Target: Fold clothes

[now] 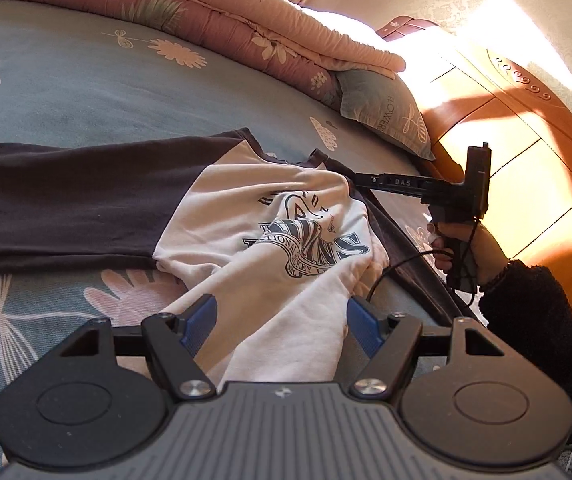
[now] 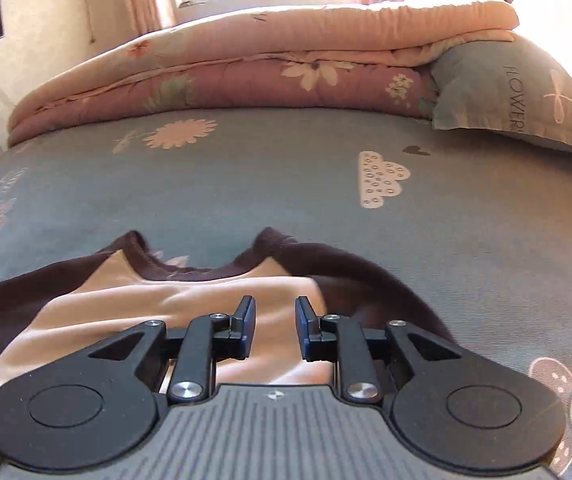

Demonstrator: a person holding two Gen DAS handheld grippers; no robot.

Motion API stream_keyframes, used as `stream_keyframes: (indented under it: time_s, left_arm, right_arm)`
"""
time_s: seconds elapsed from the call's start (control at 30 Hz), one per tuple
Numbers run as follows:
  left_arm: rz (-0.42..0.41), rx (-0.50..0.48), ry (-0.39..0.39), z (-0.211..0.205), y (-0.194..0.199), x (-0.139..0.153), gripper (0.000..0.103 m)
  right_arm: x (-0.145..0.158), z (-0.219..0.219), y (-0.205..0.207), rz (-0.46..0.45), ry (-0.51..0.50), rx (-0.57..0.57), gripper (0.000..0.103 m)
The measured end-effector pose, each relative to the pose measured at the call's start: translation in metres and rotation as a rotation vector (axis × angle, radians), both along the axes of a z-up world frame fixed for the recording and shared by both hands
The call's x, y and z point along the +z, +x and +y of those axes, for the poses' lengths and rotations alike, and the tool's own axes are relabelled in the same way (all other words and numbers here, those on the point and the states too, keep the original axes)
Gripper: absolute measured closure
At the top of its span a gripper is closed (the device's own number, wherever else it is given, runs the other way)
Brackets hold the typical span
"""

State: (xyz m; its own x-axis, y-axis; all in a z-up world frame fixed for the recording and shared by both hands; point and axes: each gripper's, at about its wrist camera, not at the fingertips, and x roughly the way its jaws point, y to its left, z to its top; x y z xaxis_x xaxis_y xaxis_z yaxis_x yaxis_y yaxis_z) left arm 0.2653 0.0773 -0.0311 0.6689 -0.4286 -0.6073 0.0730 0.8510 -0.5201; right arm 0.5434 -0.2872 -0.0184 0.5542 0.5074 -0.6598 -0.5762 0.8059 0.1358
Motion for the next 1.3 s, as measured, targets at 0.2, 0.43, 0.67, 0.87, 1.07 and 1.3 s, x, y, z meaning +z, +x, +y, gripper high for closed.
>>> stream_keyframes:
  time_s: [0.2,0.43,0.67,0.87,1.07,1.3]
  left_arm:
    - [-0.013,0.082,-0.004,0.022,0.01,0.009,0.032]
    - [0.004,0.152,0.004,0.043,0.005,-0.001,0.032]
    - [-0.015,0.151,0.031,0.073,0.022,-0.004,0.032]
    - [-0.067,0.119,0.125,0.099,0.108,-0.002,0.034]
    - [-0.002,0.174,0.211,0.123,0.181,-0.041,0.048]
    - [-0.051,-0.045,0.41,0.076,0.178,-0.06,0.048]
  right_arm:
    - [-0.008,0.096,-0.039,-0.006,-0.009,0.262,0.075]
    - [-0.036,0.186,-0.018,0.056,-0.019,0.289,0.075]
    - [-0.067,0.16,-0.029,0.161,-0.08,0.29,0.075]
    - [-0.067,0.133,-0.05,0.161,-0.098,0.291,0.075]
    - [-0.069,0.129,-0.057,0.141,-0.102,0.269,0.075]
    - [-0.073,0.119,-0.049,0.182,-0.025,0.251,0.075]
